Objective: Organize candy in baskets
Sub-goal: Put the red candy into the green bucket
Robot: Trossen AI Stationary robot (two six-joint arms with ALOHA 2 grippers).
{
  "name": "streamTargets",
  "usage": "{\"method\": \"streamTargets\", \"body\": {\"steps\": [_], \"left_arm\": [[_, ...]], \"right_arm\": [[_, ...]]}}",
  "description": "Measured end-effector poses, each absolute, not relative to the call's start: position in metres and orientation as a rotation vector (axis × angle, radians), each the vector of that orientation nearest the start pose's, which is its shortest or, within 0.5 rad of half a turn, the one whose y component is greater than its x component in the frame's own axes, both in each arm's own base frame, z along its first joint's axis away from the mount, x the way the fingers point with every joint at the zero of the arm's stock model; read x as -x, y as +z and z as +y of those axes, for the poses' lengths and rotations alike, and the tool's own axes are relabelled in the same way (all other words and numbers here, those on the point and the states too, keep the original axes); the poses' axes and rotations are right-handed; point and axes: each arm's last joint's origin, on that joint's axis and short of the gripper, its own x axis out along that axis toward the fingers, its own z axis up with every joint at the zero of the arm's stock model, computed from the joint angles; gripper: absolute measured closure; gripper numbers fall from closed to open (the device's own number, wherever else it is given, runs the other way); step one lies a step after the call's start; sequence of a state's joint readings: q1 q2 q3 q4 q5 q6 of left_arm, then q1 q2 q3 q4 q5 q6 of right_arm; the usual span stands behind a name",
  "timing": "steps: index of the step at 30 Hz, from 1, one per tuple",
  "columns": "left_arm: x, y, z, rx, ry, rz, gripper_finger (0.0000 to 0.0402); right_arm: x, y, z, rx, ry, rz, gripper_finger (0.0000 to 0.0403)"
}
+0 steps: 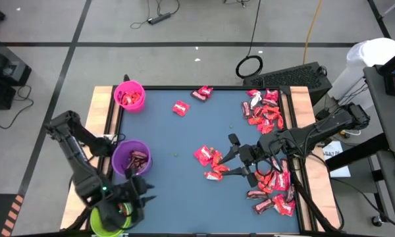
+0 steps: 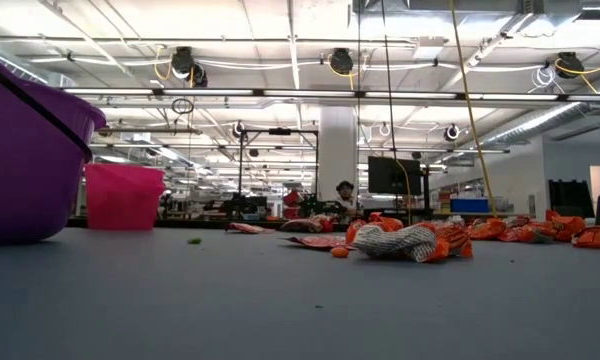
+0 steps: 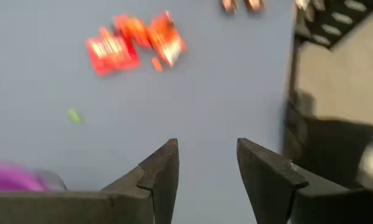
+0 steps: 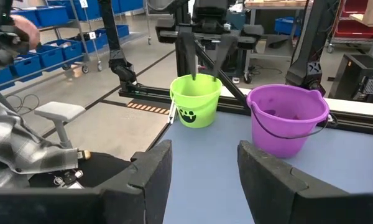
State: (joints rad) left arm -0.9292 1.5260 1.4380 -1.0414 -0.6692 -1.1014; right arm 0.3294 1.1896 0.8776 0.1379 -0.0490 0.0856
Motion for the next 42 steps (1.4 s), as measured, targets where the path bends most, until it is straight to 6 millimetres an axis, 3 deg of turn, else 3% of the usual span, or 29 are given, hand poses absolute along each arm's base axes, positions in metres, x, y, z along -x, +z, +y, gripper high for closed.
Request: {"method": "streamTargets", "body": {"steps": [6,12,20,34,42], "left_arm": [[-0.222,0.319,-0.215,0.085,0.308,0.654,0.0235],[-0.246,0.306,-0.209,0.015,0.353,0.662,0.0236],[-0.276,0.265,-0.199,-0.082,0.436,0.691,0.0236],[-0.347,0.185,-0.138,0.045,0.574,0.833,0.0236],[-0.377,0.157,-0.116,0.065,0.375,0.941,0.0236]], "right_arm": [[-0.254,0.313,0.088,-0.06,0.37,0.192,0.0232],[-0.254,0.313,0.088,-0.052,0.37,0.197,0.0232],[-0.254,0.313,0.088,-0.033,0.372,0.193,0.0232],[-0.253,0.312,0.088,-0.035,0.371,0.205,0.0232],[-0.253,0.31,0.088,-0.036,0.37,0.223,0.0232]]}}
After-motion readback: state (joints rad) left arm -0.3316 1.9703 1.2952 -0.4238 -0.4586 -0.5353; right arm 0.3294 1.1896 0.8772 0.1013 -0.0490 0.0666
